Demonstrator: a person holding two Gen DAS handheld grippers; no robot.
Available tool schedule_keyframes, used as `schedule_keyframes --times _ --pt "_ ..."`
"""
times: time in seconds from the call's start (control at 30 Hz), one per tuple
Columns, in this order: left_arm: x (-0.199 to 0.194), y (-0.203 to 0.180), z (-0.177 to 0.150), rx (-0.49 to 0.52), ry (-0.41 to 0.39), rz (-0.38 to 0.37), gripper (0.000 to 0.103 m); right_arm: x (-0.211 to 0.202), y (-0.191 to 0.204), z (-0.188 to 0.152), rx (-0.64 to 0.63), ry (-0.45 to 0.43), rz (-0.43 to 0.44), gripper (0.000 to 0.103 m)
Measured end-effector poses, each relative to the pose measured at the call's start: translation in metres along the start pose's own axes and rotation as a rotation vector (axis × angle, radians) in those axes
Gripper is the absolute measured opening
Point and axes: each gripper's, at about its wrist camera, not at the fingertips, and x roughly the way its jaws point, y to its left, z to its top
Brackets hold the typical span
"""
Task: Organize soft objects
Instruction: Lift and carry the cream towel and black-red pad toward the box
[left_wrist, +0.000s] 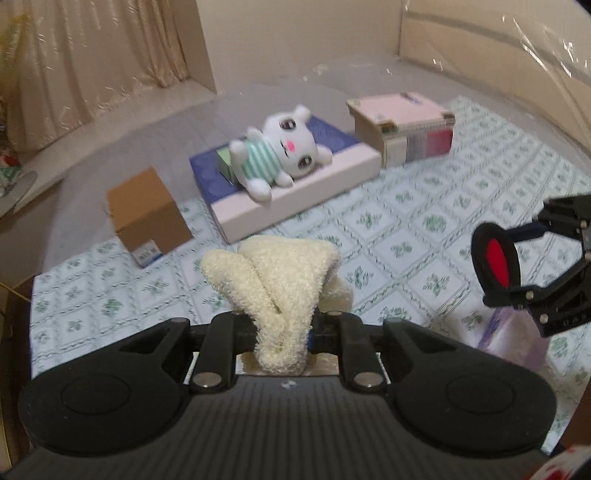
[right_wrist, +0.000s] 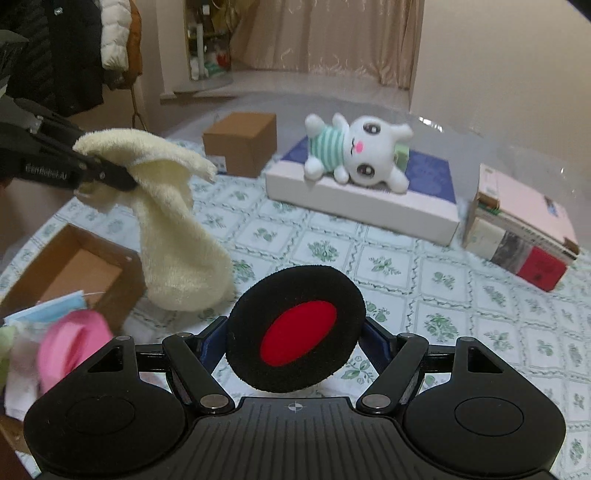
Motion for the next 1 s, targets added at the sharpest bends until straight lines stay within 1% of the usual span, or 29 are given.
schedule_keyframes --times 0.17,0.3,0.43,0.67,0.83,1.0 --pt "-0.048 0.001 -0.011 -0.028 -0.047 0.018 0.016 -0.036 0.019 -0.008 -0.001 -0.040 0.005 0.075" --pt "-0.086 0.003 -0.025 -0.056 -0.086 0.026 0.016 -0.063 0.035 -0.017 0.001 -0.071 0.015 0.075" --pt "-0.118 0.003 -0.043 -0.068 -0.111 0.049 0.016 -0.086 0.051 -0.029 0.004 -0.091 0.025 0.075" --pt "-0.164 -0.002 -0.079 -0.096 -0.140 0.073 0.016 -0.122 0.085 -0.055 -0.027 -0.126 0.040 0.075" --pt "-0.191 -0.008 -0.108 -0.107 -0.158 0.087 0.016 -0.135 0.105 -0.072 -0.028 -0.133 0.063 0.075" --pt "-0.210 -0.012 -0.135 -0.125 -0.161 0.109 0.016 -0.142 0.127 -0.086 -0.024 -0.145 0.098 0.075"
